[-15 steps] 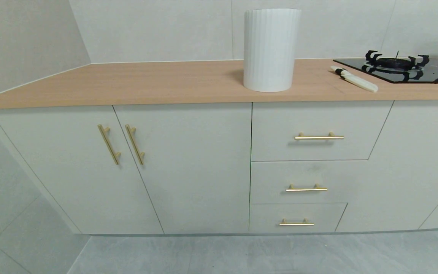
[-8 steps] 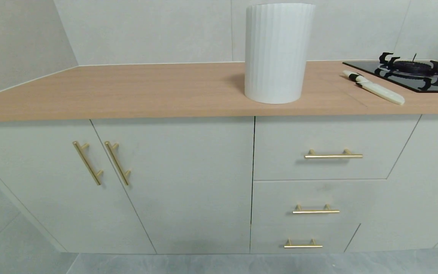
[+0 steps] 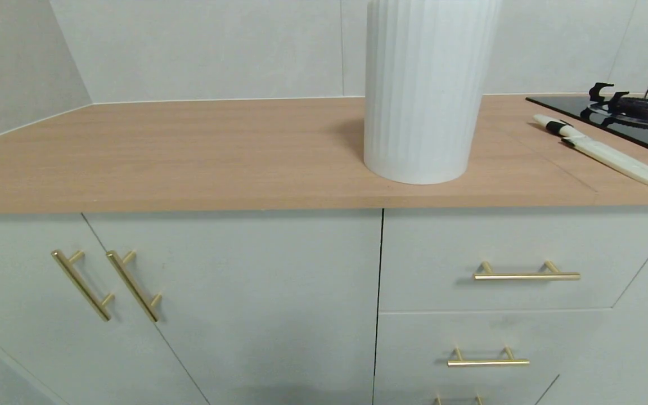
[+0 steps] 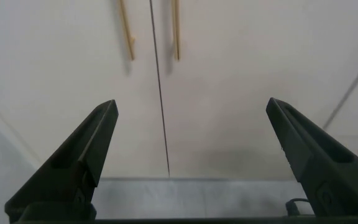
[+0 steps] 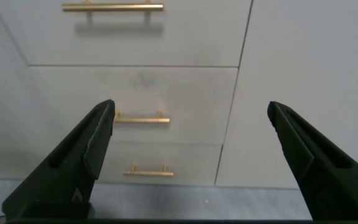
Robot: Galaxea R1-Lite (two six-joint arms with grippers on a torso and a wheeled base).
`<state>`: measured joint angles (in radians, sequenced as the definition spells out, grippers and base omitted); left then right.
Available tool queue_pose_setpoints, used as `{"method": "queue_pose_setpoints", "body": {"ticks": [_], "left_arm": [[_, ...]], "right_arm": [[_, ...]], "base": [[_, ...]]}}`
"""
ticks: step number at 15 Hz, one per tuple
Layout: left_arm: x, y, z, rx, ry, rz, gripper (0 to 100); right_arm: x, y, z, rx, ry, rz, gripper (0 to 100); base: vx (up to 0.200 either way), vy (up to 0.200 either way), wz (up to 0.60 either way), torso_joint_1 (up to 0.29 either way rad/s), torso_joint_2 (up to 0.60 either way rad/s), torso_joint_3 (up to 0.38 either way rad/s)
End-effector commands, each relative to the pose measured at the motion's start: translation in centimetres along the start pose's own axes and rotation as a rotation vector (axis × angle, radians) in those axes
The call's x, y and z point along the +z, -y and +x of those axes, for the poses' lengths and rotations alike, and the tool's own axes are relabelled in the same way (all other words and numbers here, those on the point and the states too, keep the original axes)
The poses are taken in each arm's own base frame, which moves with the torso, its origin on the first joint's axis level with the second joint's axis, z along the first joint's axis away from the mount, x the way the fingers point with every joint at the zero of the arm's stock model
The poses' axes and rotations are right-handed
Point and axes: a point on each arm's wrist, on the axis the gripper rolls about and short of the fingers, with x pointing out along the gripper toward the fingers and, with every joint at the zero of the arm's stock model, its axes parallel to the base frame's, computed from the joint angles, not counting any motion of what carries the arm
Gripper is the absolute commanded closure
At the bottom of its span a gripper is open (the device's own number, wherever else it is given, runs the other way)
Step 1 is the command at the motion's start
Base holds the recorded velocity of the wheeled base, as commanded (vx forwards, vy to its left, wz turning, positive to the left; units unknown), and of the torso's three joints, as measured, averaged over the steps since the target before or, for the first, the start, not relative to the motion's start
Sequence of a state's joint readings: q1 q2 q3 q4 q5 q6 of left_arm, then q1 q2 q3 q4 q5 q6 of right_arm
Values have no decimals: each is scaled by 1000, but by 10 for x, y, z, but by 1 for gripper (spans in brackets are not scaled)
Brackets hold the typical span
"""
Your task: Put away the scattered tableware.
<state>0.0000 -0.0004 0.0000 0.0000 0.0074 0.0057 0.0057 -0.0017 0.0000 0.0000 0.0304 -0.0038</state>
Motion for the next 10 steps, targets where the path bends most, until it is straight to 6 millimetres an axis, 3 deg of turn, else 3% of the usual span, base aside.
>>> {"method": "queue_pose_setpoints", "body": {"ticks": [1,10], "left_arm": [[0,0,0,0,0,0,0],[0,0,0,0,1,-1,0]], "right_arm": [[0,0,0,1,0,-1,0],[0,0,0,1,-2,1,0]], "base": [[200,0,0,2,7,2],[0,0,0,0,0,0]]}}
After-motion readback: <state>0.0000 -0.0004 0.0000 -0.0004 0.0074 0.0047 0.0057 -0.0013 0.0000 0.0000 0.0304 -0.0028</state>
